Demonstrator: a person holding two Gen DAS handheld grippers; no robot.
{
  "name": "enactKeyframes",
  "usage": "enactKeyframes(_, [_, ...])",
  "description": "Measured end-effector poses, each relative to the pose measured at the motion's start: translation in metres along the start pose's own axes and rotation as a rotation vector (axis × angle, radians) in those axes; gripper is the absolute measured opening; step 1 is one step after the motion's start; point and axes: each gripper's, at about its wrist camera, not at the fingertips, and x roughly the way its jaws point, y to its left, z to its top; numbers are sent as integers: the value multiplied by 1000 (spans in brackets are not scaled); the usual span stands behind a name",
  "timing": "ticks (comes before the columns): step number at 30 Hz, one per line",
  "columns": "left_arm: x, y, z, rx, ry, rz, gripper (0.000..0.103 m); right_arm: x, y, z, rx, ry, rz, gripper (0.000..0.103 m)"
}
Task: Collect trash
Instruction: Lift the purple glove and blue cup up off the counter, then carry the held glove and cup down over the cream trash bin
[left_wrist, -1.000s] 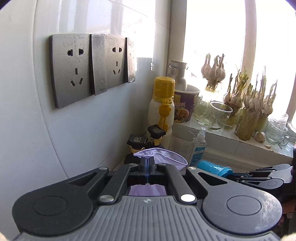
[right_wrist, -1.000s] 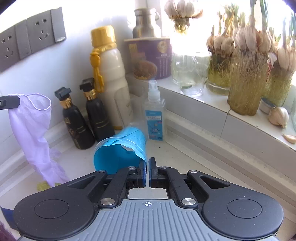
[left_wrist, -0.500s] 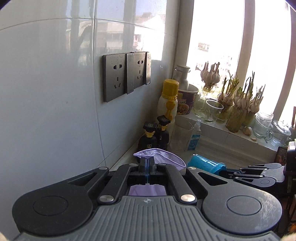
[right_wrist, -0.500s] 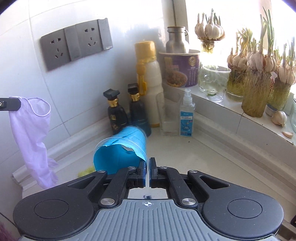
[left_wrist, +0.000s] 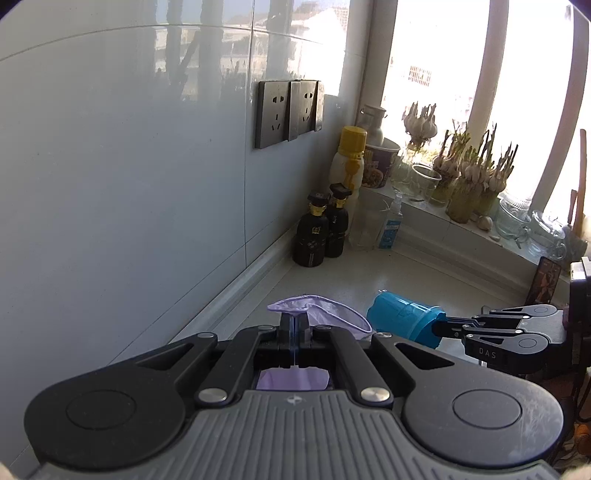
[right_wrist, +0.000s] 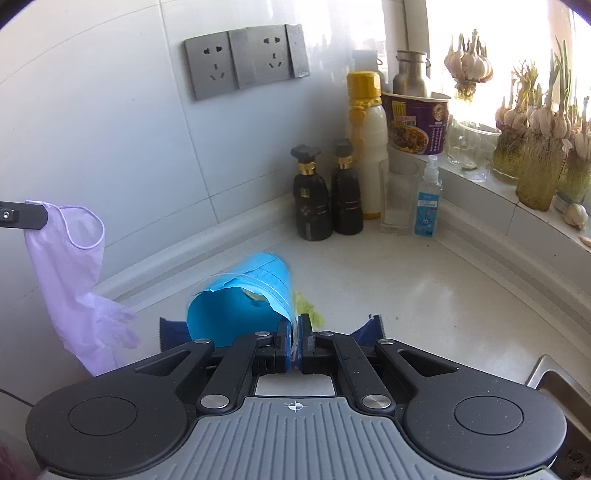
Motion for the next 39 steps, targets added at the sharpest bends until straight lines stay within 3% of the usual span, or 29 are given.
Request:
enactKeyframes(20, [-41, 28, -76, -30, 118, 31, 0, -22, 89, -58, -51, 81, 112, 2])
enactKeyframes(39, [-35, 66, -162, -156, 281, 47, 0, -12, 166, -120, -115, 208, 178, 2])
